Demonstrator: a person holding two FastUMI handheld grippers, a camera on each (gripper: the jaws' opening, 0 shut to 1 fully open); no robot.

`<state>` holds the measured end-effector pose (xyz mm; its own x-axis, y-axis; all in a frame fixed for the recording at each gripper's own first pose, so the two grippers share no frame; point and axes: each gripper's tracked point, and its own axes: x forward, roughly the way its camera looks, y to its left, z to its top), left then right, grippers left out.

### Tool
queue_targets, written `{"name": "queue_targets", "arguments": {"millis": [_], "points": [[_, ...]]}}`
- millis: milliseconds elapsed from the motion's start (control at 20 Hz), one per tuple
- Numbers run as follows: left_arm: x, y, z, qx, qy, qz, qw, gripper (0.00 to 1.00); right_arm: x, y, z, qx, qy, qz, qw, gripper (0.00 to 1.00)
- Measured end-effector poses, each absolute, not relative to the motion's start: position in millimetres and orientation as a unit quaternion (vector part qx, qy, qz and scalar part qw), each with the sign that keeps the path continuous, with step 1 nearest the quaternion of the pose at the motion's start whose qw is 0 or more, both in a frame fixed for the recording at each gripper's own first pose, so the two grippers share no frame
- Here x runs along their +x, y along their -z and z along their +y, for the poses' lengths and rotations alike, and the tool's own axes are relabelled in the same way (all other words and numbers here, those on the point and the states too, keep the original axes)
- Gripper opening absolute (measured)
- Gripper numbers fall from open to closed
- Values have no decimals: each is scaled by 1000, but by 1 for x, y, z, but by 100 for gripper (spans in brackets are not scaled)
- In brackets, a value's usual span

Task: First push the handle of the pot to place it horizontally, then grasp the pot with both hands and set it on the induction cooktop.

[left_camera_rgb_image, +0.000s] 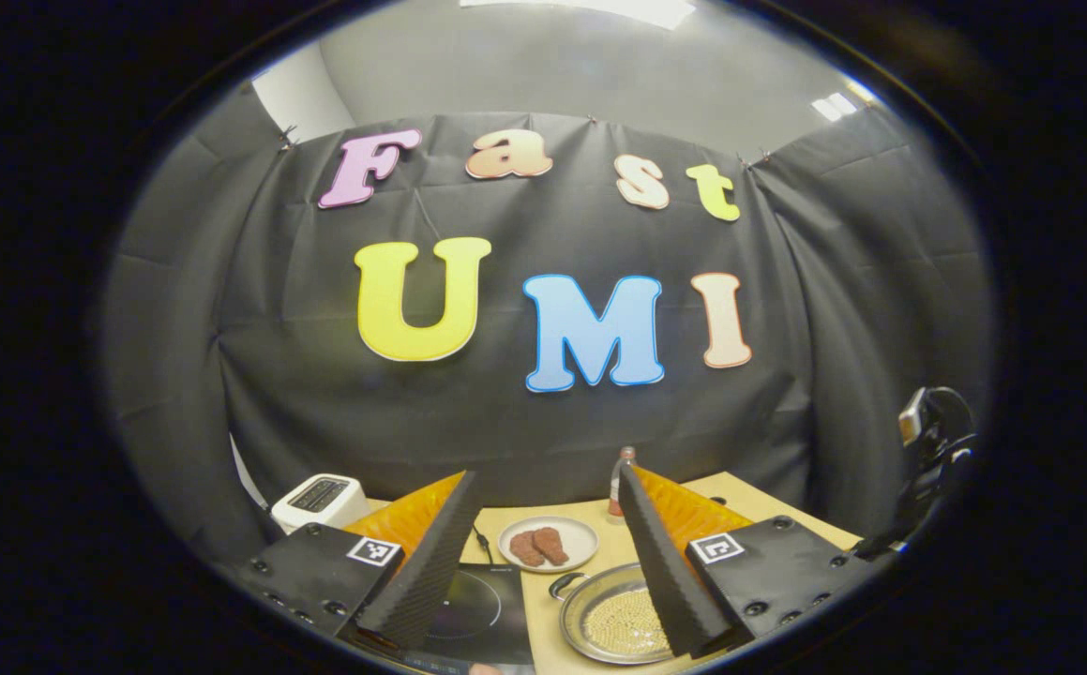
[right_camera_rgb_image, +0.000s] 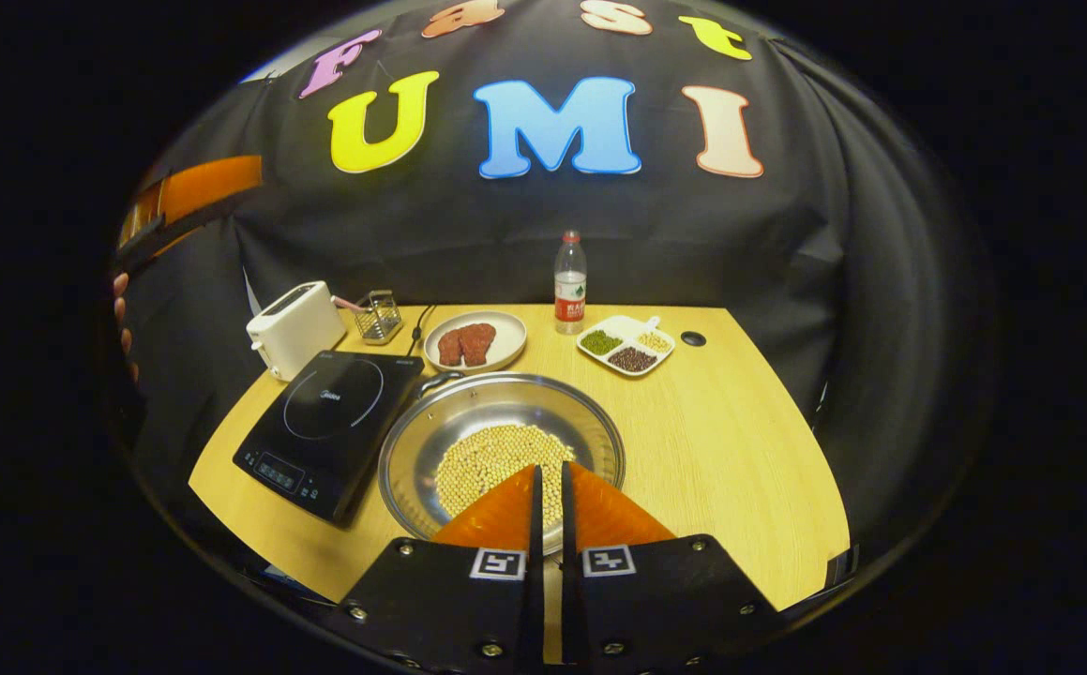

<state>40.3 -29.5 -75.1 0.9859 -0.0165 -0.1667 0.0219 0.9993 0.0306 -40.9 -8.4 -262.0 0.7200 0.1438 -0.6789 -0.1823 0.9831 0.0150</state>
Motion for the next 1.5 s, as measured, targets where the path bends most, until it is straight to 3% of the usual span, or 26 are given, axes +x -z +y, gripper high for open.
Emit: {"name": "queue_targets", "arguments": {"millis": [450,750,1050,1100,1500], "points": [[45,81,-22,19,-7,93,995,96,-80,342,-7,-11,-124,518,847,7],[48,89,-20,23,-17,102,994,96,-92,370,-3,3,-129,577,806,7],[52,96,-13,25,-27,110,993,96,-91,386,-8,-2,-124,594,795,6],[52,98,-12,25,-28,112,993,96,-88,387,-9,-3,-124,593,795,1],[56,106,-16,25,-22,120,992,95,-64,393,-44,-61,-102,573,811,1]]}}
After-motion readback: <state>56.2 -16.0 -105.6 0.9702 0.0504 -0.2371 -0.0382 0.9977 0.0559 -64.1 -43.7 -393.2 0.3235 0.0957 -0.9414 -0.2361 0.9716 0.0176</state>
